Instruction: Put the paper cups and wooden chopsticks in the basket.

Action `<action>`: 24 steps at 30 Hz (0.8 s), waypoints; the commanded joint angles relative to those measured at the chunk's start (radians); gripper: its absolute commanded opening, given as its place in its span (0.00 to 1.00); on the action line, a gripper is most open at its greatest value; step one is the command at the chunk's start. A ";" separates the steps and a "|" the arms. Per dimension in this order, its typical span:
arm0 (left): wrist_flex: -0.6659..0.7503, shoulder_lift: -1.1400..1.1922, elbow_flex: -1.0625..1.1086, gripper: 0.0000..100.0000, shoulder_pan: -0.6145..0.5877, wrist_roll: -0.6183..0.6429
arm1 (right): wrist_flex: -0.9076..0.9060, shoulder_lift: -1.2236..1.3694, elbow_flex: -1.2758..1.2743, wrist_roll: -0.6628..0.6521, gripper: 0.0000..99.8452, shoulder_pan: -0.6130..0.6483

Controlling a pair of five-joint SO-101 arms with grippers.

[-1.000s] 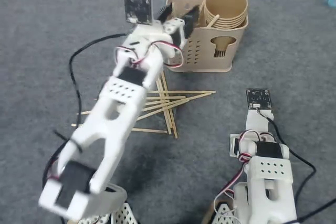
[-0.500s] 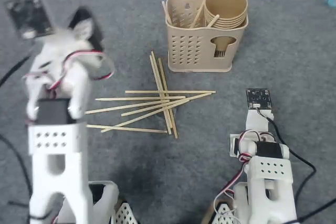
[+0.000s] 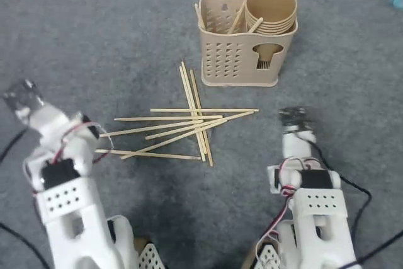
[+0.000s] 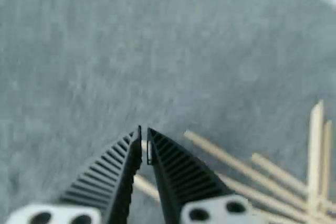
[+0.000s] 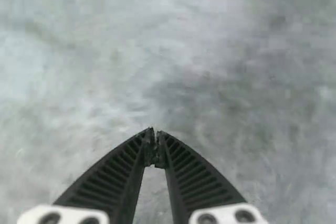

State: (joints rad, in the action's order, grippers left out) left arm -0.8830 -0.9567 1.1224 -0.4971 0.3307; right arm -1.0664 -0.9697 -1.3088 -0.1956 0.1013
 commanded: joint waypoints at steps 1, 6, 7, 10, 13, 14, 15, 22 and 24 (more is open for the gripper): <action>-0.005 -0.146 0.171 0.01 -0.021 0.008 | -0.071 -0.013 0.153 -0.097 0.01 0.116; 0.084 -0.299 0.372 0.01 -0.057 0.008 | -0.101 -0.001 0.324 -0.103 0.02 0.323; 0.129 -0.322 0.401 0.01 -0.071 0.009 | -0.101 0.018 0.358 -0.098 0.03 0.372; 0.133 -0.362 0.410 0.02 -0.117 0.029 | -0.091 0.134 0.462 -0.083 0.09 0.506; 0.097 -0.350 0.383 0.02 -0.126 0.058 | -0.050 0.317 0.594 -0.018 0.10 0.587; 0.095 -0.341 0.381 0.02 -0.127 0.060 | -0.033 0.386 0.637 -0.011 0.10 0.608; 0.104 -0.328 0.375 0.02 -0.127 0.066 | -0.019 0.456 0.681 -0.011 0.10 0.631; 0.216 -0.163 0.326 0.02 -0.192 0.080 | 0.005 0.940 1.085 -0.044 0.10 0.727; 0.245 -0.110 0.314 0.02 -0.192 0.080 | 0.004 1.061 1.211 -0.074 0.10 0.728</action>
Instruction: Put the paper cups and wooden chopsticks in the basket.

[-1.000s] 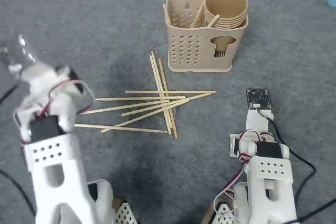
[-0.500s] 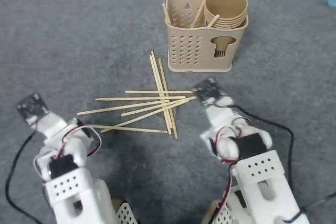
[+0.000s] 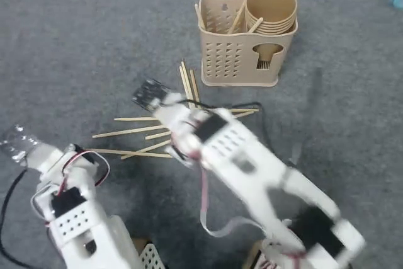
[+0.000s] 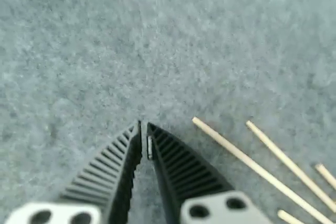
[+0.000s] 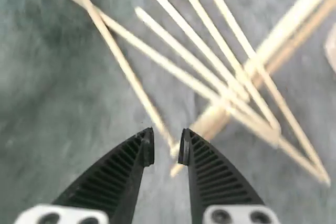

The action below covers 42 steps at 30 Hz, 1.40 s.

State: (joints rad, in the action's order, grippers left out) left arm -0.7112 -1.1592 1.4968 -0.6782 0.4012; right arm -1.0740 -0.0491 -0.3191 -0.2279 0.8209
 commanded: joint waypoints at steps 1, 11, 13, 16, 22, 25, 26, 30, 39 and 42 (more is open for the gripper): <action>0.091 0.120 -0.067 0.02 -0.011 0.009 | 0.010 0.194 0.281 -0.058 0.10 0.007; 0.124 0.222 -0.101 0.02 -0.015 0.009 | -0.205 0.673 0.937 -0.176 0.10 -0.005; 0.127 0.222 -0.101 0.02 -0.015 0.009 | -0.243 0.754 1.037 -0.193 0.10 -0.015; 0.124 0.222 -0.101 0.02 -0.012 0.009 | -0.252 0.865 1.162 -0.216 0.10 -0.031; 0.124 0.222 -0.101 0.02 -0.012 0.009 | -0.312 1.029 1.372 -0.238 0.10 -0.051; 0.124 0.222 -0.101 0.02 -0.012 0.009 | -0.344 1.084 1.488 -0.244 0.09 -0.076; 0.124 0.222 -0.099 0.02 -0.012 0.009 | -0.351 1.101 1.519 -0.245 0.09 -0.082; 0.124 0.222 -0.099 0.02 -0.012 0.009 | -0.352 1.170 1.605 -0.249 0.09 -0.093; 0.124 0.222 -0.099 0.02 -0.012 0.009 | -0.420 1.222 1.643 -0.311 0.10 -0.085; 0.124 0.222 -0.097 0.02 -0.012 0.009 | -0.501 1.210 1.714 -0.311 0.10 -0.084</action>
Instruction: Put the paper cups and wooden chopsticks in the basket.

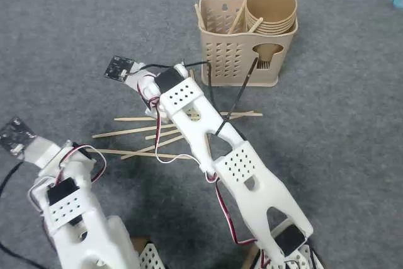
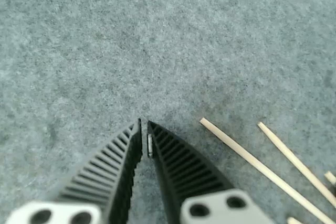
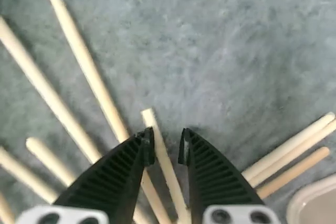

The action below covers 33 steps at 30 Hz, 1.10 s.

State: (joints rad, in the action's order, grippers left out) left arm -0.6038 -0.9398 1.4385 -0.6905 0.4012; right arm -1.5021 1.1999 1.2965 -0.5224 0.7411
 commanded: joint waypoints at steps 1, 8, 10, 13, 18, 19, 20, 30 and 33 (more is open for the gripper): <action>0.017 0.003 -0.039 0.02 0.000 0.009 | -0.104 -0.042 0.129 -0.017 0.10 -0.004; 0.017 0.003 -0.039 0.02 0.000 0.009 | -0.113 0.030 0.233 -0.044 0.10 -0.013; 0.017 0.003 -0.039 0.02 0.000 0.009 | -0.074 0.064 0.233 -0.071 0.10 -0.019; 0.017 0.003 -0.039 0.02 0.000 0.009 | -0.031 0.093 0.238 -0.089 0.10 -0.024; 0.015 0.003 -0.038 0.02 0.000 0.008 | 0.021 0.099 0.238 -0.097 0.10 -0.054; 0.015 0.003 -0.038 0.02 0.000 0.008 | 0.027 0.099 0.238 -0.097 0.10 -0.061; 0.015 0.003 -0.038 0.02 0.000 0.008 | 0.028 0.099 0.238 -0.098 0.10 -0.064; 0.015 0.002 -0.038 0.02 0.000 0.008 | -0.133 0.047 0.350 -0.103 0.10 -0.045; 0.015 0.002 -0.038 0.02 0.000 0.008 | -0.148 0.044 0.388 -0.103 0.10 -0.053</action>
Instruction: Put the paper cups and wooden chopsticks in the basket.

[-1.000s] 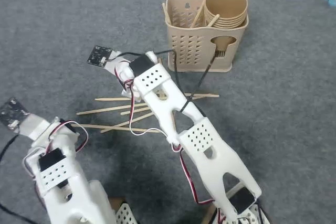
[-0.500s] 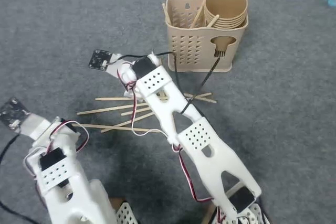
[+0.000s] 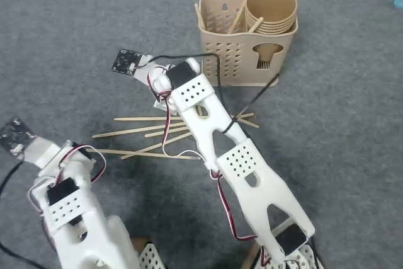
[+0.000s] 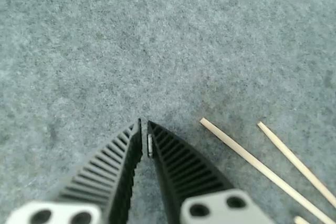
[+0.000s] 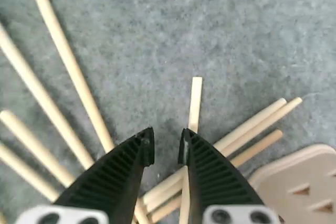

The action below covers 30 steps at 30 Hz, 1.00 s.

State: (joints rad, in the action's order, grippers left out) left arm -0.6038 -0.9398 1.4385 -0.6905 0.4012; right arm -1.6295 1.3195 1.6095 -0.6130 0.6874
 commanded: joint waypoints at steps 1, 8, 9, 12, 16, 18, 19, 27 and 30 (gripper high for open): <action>0.015 0.002 -0.038 0.02 0.000 0.008 | -0.010 -0.076 0.071 -0.012 0.11 -0.004; 0.015 0.002 -0.038 0.02 0.000 0.008 | 0.139 -0.074 -0.078 -0.012 0.17 -0.027; 0.015 0.002 -0.038 0.02 0.000 0.008 | 0.170 -0.074 -0.103 -0.012 0.16 -0.035; 0.015 0.002 -0.038 0.02 0.000 0.008 | 0.266 -0.074 -0.181 -0.012 0.15 -0.047; 0.015 0.002 -0.038 0.02 0.000 0.008 | 0.348 -0.077 -0.267 -0.012 0.10 -0.058; 0.015 0.002 -0.038 0.02 -0.002 0.008 | 0.343 -0.085 -0.267 -0.009 0.03 -0.061; 0.015 0.002 -0.038 0.02 -0.002 0.008 | 0.332 -0.090 -0.262 -0.006 0.00 -0.061; 0.018 0.002 -0.038 0.02 0.000 0.008 | 0.085 -0.116 -0.015 0.127 0.01 -0.062; 0.020 0.002 -0.038 0.02 0.000 0.008 | -0.042 -0.133 0.080 0.158 0.01 -0.062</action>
State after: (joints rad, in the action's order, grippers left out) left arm -0.6038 -0.9398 1.4385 -0.6905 0.4012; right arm -1.5635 1.2965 1.5696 -0.4948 0.6398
